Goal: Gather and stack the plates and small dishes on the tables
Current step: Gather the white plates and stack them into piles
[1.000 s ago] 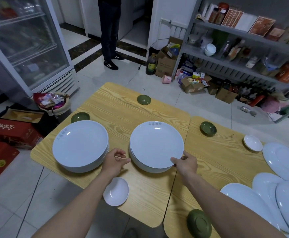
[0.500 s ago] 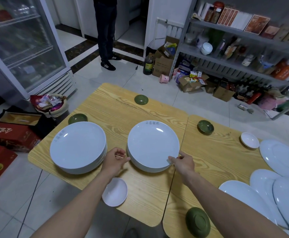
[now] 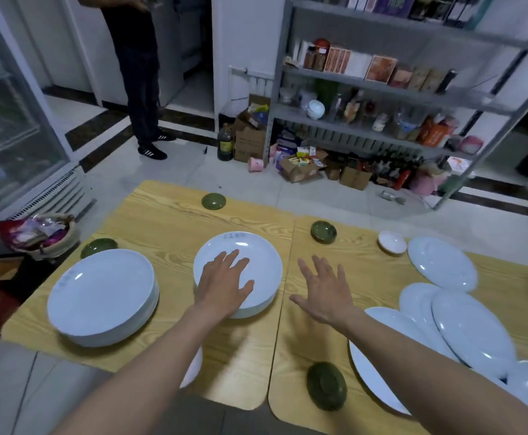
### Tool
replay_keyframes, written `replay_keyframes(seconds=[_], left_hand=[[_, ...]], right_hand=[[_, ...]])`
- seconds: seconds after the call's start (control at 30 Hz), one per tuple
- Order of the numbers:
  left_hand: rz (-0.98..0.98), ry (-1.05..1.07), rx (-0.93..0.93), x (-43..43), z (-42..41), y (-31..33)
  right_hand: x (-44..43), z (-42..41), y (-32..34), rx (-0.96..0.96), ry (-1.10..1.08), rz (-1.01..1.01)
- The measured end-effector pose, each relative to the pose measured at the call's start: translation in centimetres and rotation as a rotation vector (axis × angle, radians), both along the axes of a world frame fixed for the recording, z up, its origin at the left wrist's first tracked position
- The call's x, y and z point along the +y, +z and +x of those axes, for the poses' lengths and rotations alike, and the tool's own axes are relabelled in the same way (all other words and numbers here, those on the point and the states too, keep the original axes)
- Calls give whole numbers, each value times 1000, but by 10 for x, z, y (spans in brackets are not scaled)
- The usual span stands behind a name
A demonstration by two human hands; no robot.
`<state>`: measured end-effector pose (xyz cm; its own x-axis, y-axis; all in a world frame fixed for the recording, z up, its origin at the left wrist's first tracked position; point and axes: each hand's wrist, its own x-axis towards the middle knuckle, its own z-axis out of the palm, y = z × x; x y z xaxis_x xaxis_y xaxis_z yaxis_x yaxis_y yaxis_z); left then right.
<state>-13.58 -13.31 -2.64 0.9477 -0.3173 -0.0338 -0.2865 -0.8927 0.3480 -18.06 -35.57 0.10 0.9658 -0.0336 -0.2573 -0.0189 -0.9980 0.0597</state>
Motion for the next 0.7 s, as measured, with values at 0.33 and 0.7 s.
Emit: replay_keyframes(seconds=[0.33, 0.7], left_hand=[[33, -177, -40, -134, -73, 35], [33, -300, -10, -301, -211, 29]], right_hand=[[-128, -104, 29, -88, -154, 13], [-279, -258, 24, -96, -342, 152]])
